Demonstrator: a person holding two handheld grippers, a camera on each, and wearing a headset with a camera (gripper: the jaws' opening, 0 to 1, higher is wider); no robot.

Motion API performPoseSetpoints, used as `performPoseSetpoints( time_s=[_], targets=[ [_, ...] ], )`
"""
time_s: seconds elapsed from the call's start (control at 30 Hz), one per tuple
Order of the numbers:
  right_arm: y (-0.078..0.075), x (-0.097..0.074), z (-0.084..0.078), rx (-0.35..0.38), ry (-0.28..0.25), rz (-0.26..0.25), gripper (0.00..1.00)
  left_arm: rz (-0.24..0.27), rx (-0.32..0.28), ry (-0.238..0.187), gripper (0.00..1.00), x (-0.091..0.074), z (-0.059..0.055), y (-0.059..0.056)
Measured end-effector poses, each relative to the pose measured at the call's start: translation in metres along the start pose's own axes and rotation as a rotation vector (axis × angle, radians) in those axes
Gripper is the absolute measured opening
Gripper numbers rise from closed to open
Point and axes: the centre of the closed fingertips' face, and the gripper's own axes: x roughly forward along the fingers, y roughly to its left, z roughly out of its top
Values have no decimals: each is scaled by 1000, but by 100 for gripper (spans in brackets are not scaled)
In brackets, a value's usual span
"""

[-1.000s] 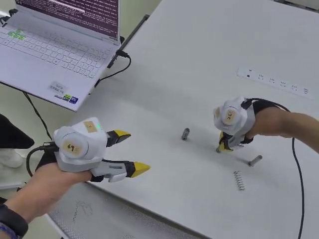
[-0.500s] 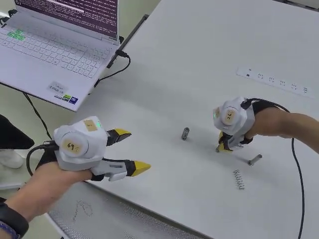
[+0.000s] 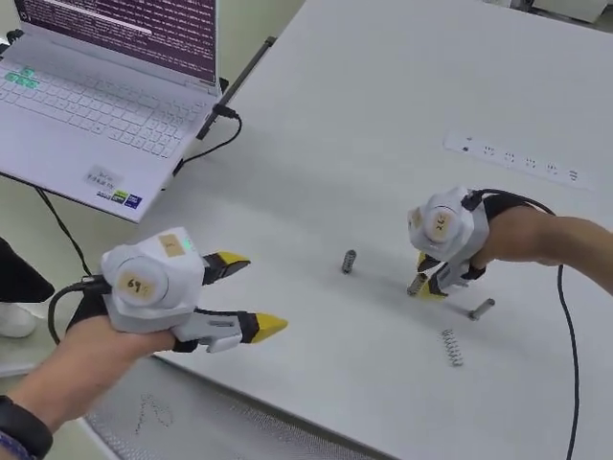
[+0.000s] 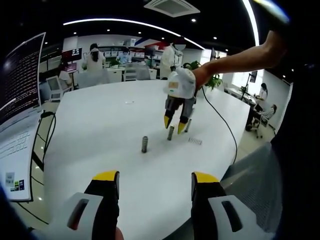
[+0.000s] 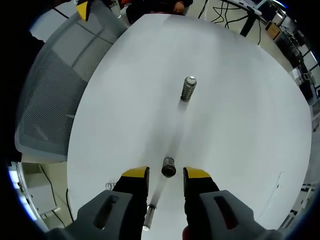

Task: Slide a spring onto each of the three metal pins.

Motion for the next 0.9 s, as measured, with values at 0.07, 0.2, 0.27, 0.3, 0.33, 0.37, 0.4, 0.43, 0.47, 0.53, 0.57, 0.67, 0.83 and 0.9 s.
performPoseSetpoints(
  time_s=[0.07, 0.2, 0.27, 0.3, 0.33, 0.37, 0.4, 0.43, 0.47, 0.53, 0.57, 0.67, 0.83, 0.9],
  targets=[
    [0, -2, 0, 1, -3, -7, 26, -2, 0, -1, 53, 0, 1, -1],
    [-2, -5, -1, 13, -14, -22, 27, -5, 2, 1, 53, 0, 0, -2],
    [-2, -7, -2, 21, -19, -27, 28, -5, 3, 0, 53, 1, 1, -2],
    [-2, -8, -2, 24, -22, -29, 28, -5, 4, 0, 53, 1, 2, -3],
    [-3, -9, -3, 27, -26, -34, 29, -5, 5, 0, 53, 1, 2, -3],
    [-4, -11, -3, 32, -31, -40, 29, -5, 5, -1, 53, 1, 3, -3],
    [-4, -13, -3, 43, -39, -47, 29, -5, 5, -2, 53, 2, 3, -3],
    [-4, -14, -3, 50, -44, -49, 29, -5, 6, -3, 53, 2, 3, -3],
    [-4, -16, -3, 60, -53, -55, 30, -5, 7, -3, 53, 2, 4, -3],
    [-6, -18, -3, 77, -68, -67, 30, -4, 7, -5, 53, 3, 5, -3],
    [-7, -20, -4, 93, -79, -74, 30, -3, 7, -6, 53, 3, 6, -3],
    [-6, -23, -6, 120, -98, -86, 31, -3, 6, -8, 53, 3, 7, -3],
    [-5, -27, -11, 181, -140, -107, 31, -7, 7, -6, 53, 3, 8, -5],
    [-5, -28, -11, 197, -154, -111, 31, -7, 7, -6, 53, 4, 7, -5]
  ],
)
